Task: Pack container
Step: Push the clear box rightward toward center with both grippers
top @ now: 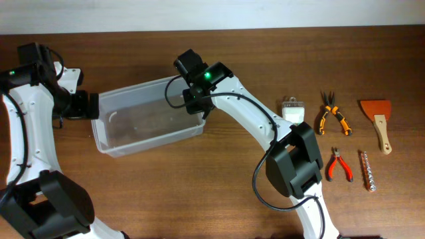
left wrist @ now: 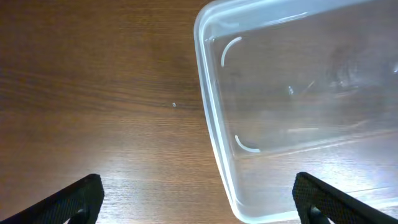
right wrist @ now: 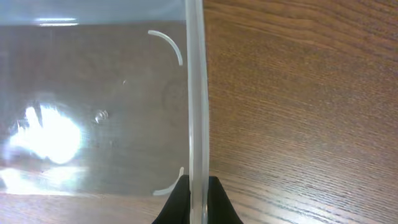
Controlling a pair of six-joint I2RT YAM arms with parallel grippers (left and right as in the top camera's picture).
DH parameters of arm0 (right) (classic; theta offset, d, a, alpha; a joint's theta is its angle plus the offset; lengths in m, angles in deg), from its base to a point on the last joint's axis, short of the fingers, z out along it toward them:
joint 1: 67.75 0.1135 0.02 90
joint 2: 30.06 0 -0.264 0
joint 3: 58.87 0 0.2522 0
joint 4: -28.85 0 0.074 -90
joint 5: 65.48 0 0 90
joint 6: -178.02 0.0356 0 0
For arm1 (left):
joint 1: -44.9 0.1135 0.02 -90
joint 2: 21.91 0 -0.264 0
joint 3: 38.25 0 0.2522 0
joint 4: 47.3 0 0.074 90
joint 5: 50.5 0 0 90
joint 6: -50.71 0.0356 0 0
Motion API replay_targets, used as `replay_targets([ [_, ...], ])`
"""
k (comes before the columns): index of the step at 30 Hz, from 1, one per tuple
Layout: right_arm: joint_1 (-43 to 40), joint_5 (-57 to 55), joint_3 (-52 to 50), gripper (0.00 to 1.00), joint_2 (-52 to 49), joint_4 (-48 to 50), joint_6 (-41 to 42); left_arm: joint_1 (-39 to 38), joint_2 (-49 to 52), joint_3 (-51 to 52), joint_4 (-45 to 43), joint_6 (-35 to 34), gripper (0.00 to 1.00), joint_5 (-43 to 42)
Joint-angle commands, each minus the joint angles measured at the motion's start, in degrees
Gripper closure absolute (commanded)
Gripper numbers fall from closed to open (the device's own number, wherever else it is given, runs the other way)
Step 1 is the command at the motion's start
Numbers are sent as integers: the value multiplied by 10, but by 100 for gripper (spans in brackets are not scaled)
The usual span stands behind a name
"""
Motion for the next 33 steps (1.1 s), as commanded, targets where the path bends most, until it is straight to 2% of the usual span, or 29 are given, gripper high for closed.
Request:
replay_targets([
  [1,-2,-9,12,96,-7,-7,2,5,5,3,-3,9,1,-19],
  [11,-49,-9,28,96,-6,-63,2,5,5,3,-4,9,1,-23],
  [22,-138,-25,73,96,-6,-190,4,5,5,3,-8,9,1,-24],
  [33,-148,-26,73,96,6,-259,3,5,5,3,-12,7,1,-24],
])
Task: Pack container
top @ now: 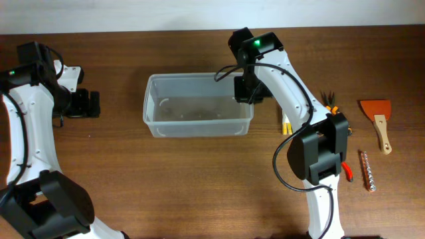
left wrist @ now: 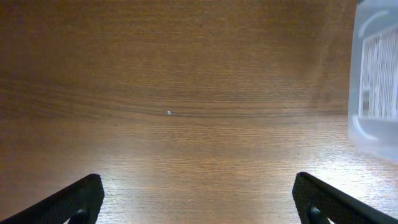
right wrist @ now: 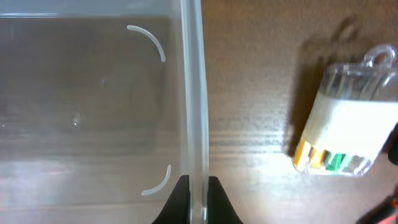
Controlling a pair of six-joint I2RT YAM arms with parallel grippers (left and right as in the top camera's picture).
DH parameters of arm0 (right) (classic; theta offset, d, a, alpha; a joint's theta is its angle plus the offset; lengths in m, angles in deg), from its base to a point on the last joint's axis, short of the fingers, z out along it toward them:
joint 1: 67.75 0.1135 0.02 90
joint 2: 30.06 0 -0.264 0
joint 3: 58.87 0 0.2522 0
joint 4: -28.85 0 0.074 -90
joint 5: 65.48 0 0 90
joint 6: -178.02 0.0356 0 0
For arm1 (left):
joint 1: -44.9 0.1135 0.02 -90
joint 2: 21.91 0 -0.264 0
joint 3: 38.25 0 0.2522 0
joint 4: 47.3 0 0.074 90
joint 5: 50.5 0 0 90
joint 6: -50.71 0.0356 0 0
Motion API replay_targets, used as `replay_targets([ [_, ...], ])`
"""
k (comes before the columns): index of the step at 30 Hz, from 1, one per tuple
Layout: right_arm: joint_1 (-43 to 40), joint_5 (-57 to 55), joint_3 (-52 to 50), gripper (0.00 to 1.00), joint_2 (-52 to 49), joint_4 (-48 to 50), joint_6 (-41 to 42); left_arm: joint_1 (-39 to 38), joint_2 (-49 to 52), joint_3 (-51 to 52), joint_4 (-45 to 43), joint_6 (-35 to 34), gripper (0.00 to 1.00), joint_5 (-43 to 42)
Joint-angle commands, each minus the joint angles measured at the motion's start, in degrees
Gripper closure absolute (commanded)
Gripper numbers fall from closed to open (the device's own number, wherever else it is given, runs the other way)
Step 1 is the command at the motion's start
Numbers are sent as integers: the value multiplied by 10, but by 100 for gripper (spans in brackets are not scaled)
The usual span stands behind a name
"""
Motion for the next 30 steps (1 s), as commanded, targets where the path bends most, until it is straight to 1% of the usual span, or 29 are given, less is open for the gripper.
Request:
replay_targets([
  [1,3,-15,10,96,9,-19,2,5,5,3,-2,7,1,-10],
  [6,3,-49,10,96,39,-53,1,5,5,3,-2,7,1,-10],
  [15,3,-50,10,96,63,-95,0,5,5,3,-4,7,1,-10],
  [24,5,-41,9,96,71,-117,1,5,5,3,-4,7,1,-10],
  [30,19,-39,3,96,72,-114,3,5,5,3,-4,7,1,-10],
])
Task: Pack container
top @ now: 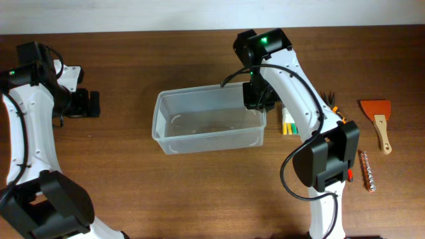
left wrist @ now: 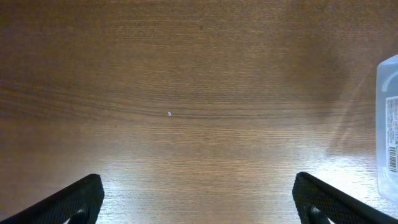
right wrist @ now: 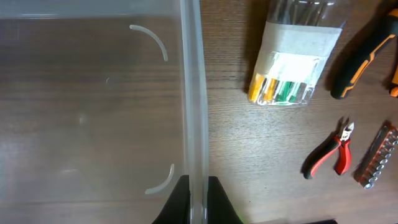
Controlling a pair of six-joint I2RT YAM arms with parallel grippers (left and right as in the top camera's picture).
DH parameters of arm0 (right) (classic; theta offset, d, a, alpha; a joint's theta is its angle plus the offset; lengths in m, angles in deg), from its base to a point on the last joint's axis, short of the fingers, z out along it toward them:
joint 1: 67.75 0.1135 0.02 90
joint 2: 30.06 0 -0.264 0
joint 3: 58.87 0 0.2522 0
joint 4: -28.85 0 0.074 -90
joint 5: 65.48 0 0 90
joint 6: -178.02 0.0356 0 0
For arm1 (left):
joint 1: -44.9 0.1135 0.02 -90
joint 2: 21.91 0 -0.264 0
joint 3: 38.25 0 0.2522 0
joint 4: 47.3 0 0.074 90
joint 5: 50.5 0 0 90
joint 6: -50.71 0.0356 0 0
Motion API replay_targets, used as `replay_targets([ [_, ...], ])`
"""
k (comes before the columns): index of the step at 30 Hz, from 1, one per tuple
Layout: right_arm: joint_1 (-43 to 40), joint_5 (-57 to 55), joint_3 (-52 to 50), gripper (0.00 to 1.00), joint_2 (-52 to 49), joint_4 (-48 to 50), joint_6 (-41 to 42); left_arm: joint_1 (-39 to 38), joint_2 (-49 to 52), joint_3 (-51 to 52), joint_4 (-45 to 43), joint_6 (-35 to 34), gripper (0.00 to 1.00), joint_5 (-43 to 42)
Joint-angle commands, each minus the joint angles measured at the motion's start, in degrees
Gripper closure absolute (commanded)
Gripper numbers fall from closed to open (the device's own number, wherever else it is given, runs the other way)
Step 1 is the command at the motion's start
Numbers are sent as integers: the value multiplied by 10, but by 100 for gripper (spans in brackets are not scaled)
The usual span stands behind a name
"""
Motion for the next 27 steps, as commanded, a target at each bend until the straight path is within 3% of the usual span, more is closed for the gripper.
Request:
replay_targets([
  [1,18,-5,1,96,25,0,3,5,5,3,-2,7,1,-11],
  [27,43,-61,-37,96,70,-14,5,5,5,3,-1,7,1,-11],
])
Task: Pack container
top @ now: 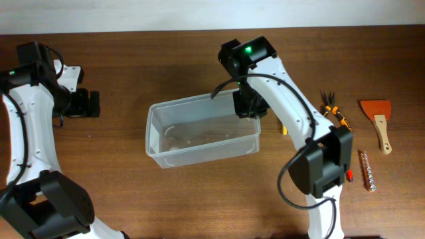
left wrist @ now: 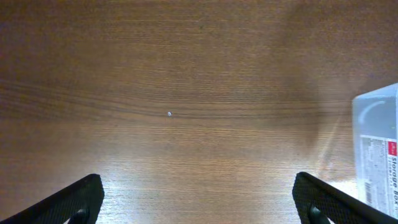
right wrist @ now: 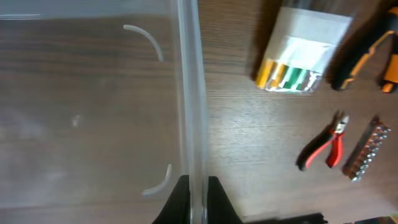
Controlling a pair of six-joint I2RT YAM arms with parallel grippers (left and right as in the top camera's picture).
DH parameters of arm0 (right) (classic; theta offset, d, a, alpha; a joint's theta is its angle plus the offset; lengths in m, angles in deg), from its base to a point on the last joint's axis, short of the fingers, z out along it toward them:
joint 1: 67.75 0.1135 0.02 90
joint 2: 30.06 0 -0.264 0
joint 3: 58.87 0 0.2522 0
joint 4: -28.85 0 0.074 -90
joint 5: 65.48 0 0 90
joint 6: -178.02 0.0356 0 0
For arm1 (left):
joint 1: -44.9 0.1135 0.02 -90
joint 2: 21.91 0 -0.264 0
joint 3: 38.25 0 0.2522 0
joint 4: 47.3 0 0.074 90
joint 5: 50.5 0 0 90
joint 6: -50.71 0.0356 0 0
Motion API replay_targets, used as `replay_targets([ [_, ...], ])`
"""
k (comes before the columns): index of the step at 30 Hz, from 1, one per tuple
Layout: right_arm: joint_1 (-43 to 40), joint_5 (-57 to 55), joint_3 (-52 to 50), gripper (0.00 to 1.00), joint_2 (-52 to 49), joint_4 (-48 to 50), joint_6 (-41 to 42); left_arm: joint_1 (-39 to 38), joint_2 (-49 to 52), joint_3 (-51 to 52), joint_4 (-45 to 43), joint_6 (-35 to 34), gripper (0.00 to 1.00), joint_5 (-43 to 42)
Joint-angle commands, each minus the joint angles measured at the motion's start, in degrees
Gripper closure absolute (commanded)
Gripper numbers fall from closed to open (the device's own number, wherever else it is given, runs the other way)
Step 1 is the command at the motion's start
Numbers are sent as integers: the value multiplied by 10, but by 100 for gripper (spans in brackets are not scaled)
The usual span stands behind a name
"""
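A clear plastic container (top: pixel 151 133) with nothing in it sits slightly askew at the table's middle. My right gripper (top: pixel 247 106) is at its right end. In the right wrist view the gripper (right wrist: pixel 198 200) is shut on the container's thin end wall (right wrist: pixel 189 93), one finger on each side. My left gripper (top: pixel 91 104) is far to the left, apart from the box. In the left wrist view the left gripper (left wrist: pixel 199 202) is open over bare wood, and only a labelled corner of the container (left wrist: pixel 377 155) shows at the right edge.
To the right of the container lie a screwdriver set in a clear case (right wrist: pixel 303 55), orange-handled pliers (top: pixel 334 114), red-handled cutters (right wrist: pixel 324 149), a strip of bits (top: pixel 367 170) and an orange scraper (top: pixel 377 118). My right arm covers part of them in the overhead view.
The container, still in my right gripper, has shifted a little to the left and toward the front and is turned slightly more. The left arm has not moved.
The container stood at the left, close to my open left gripper, with my right gripper shut on its right wall. Then it was at the table's middle, later closer to the tools. Now it is slightly back to the left, still held.
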Motion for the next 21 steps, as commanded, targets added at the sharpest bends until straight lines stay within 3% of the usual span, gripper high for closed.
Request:
replay_targets([
  [1,-3,-37,-17,96,53,-6,-9,5,5,3,-1,7,1,-10],
  [6,-3,-38,-97,96,116,21,-21,5,5,3,-2,7,1,-10],
  [10,-2,1,-182,96,169,111,-22,5,5,3,-4,7,1,-10],
  [21,-3,28,-331,96,176,252,-10,5,5,3,3,7,1,-11],
])
